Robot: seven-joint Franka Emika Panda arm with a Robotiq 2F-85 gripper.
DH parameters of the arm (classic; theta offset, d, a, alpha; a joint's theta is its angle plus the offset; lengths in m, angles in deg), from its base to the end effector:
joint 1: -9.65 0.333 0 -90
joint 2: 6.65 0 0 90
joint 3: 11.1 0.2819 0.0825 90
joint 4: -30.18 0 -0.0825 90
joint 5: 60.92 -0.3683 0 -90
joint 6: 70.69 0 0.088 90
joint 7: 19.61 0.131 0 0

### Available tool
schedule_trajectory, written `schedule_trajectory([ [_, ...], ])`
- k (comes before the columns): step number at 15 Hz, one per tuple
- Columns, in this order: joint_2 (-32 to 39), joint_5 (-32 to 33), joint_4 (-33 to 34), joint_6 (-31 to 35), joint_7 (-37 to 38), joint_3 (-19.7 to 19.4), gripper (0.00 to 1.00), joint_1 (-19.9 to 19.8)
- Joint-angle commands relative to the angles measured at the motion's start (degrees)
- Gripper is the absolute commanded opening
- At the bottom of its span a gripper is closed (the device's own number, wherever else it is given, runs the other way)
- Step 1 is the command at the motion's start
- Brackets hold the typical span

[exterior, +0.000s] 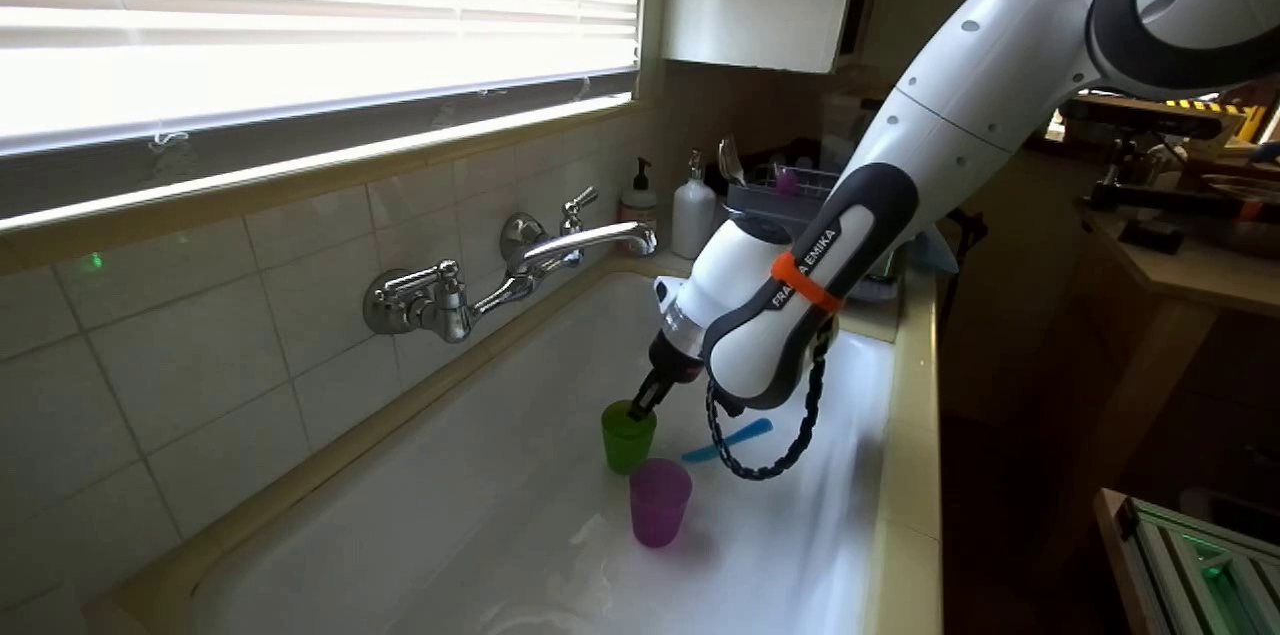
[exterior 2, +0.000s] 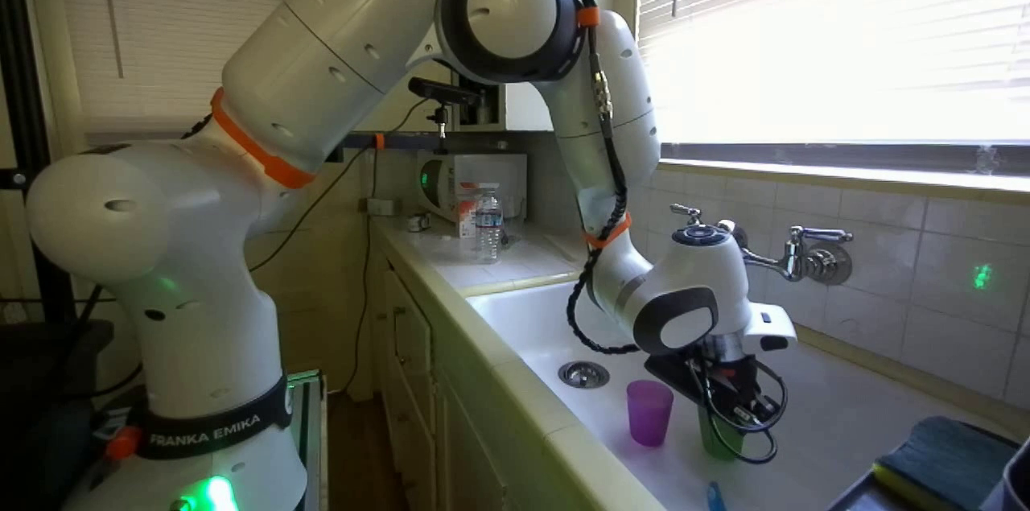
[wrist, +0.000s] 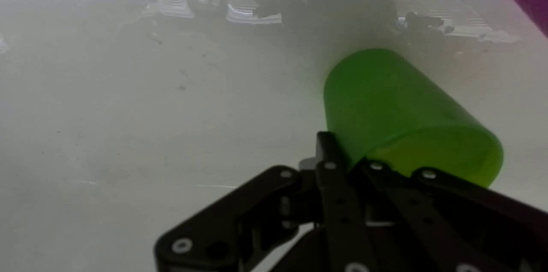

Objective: Move the purple cup to the left, then pour the water from the green cup into the purple cup

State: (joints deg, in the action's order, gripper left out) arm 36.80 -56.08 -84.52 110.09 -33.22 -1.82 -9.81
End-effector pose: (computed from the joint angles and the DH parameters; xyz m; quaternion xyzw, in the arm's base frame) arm 0.5934 -0.0979 0.0889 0.9777 0.0382 0.2066 0.0005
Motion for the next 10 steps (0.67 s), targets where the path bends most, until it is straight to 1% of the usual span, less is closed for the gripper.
schedule_trajectory([
  [1,-2.85,1.34,-2.03,-2.03,-1.21,0.4,0.02,-0.42],
  [9,-1.9,1.1,-2.04,-1.21,-1.55,-0.39,0.02,0.31],
  [10,-1.89,1.06,-2.15,-1.22,-1.46,-0.51,0.31,0.4],
])
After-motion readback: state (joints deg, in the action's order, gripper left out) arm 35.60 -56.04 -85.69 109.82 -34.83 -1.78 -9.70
